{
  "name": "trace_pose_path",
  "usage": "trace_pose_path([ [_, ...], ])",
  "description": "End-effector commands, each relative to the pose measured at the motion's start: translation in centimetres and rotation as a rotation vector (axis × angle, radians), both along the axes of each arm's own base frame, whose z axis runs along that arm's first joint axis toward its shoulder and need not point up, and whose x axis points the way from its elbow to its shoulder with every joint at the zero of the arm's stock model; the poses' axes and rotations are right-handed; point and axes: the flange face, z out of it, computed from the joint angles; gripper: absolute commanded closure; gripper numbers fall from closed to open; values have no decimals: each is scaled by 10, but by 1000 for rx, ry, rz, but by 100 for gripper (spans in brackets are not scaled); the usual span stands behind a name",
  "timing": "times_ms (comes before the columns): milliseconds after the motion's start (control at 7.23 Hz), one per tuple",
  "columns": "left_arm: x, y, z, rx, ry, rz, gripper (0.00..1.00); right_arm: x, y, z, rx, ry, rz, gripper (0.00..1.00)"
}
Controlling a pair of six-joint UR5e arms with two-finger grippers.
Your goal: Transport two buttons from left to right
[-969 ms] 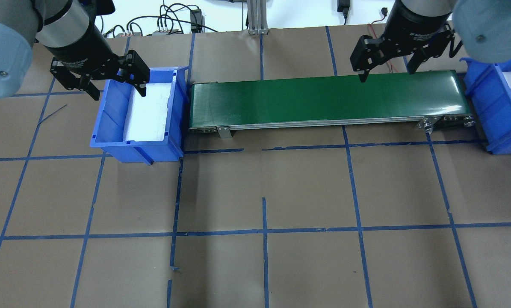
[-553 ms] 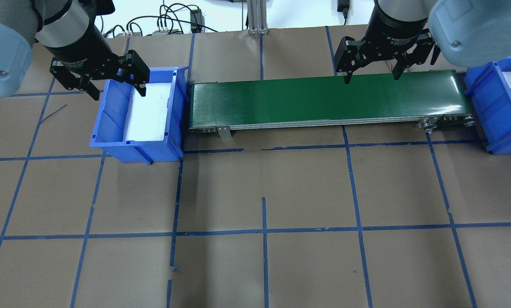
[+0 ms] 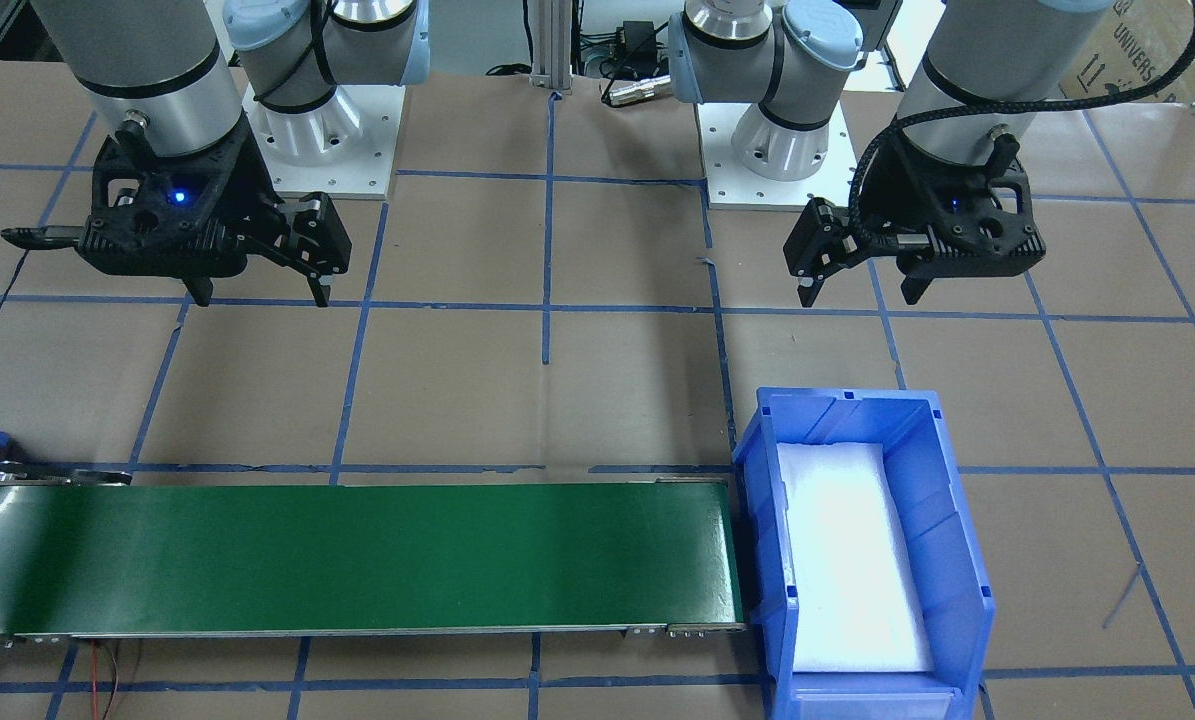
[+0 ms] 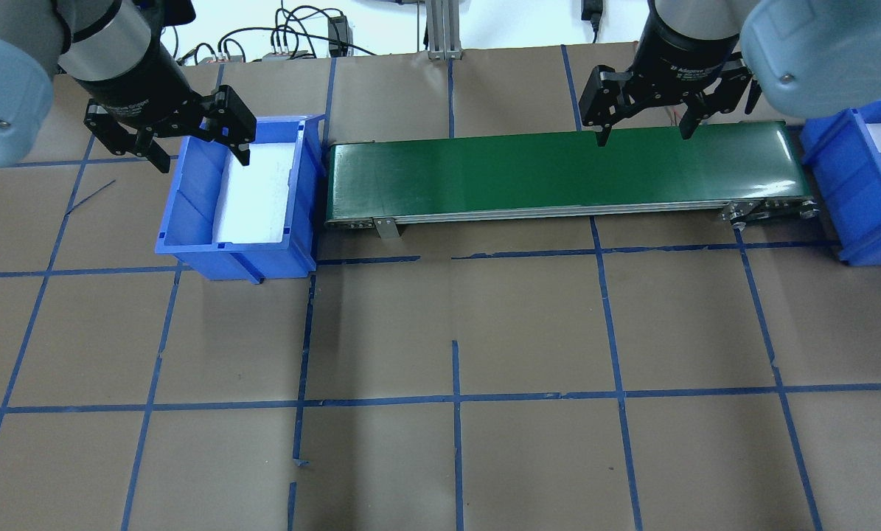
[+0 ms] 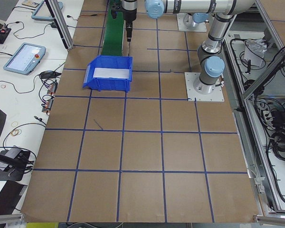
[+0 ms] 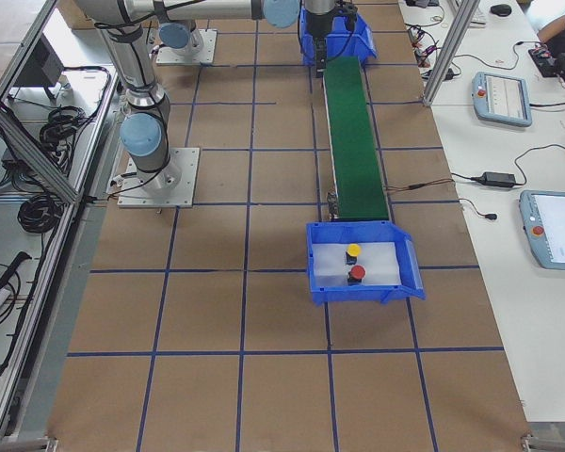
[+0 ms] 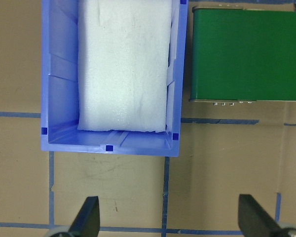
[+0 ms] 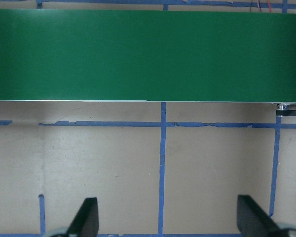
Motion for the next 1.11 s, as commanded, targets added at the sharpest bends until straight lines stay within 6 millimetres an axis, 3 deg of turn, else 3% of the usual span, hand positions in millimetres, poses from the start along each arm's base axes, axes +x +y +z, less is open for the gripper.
trace_pose_path([
  [0, 1, 0, -2, 4, -1, -1, 0, -2, 0, -1, 3, 3, 8, 0],
  [969, 0, 0, -4, 6, -1, -2, 0, -4, -1, -1, 4, 5, 31, 0],
])
